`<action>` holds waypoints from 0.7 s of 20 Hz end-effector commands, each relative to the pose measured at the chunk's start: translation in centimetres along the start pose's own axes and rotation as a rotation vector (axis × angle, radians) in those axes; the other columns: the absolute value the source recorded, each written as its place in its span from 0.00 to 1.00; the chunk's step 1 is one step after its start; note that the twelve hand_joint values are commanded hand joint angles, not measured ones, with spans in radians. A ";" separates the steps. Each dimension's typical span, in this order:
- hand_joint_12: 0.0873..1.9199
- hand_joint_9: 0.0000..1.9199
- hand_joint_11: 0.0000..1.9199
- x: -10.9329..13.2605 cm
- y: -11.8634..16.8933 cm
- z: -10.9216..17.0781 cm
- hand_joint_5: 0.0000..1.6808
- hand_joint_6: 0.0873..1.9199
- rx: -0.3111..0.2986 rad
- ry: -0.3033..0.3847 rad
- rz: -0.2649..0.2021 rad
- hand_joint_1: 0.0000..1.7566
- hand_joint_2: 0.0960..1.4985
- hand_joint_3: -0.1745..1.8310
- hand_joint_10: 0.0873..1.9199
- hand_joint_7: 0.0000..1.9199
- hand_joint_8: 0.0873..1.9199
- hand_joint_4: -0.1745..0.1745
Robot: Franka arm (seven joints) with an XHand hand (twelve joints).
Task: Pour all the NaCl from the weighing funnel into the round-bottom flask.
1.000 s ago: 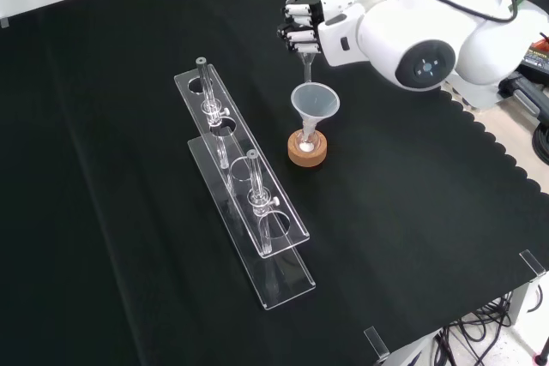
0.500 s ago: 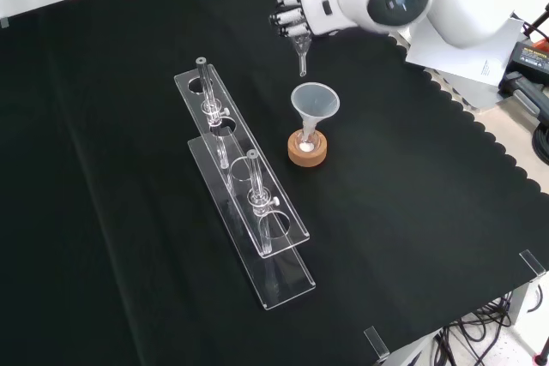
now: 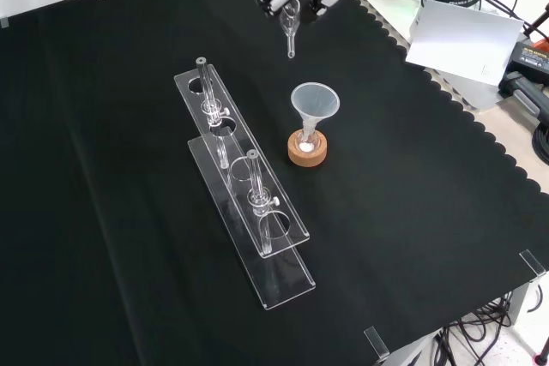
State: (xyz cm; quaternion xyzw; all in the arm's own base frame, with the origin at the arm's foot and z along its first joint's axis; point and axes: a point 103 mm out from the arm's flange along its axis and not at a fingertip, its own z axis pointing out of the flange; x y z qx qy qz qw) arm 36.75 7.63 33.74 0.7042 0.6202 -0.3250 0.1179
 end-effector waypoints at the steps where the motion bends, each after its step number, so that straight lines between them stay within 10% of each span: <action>1: 0.47 0.60 0.49 -2.0 1.0 1.1 0.81 0.16 0.027 0.234 -0.046 0.64 0.68 0.00 0.02 0.38 0.27 1.00; 14: 0.47 0.60 0.49 -4.5 2.1 2.0 0.81 0.16 0.059 0.392 -0.032 0.64 0.68 0.00 0.02 0.38 0.27 1.00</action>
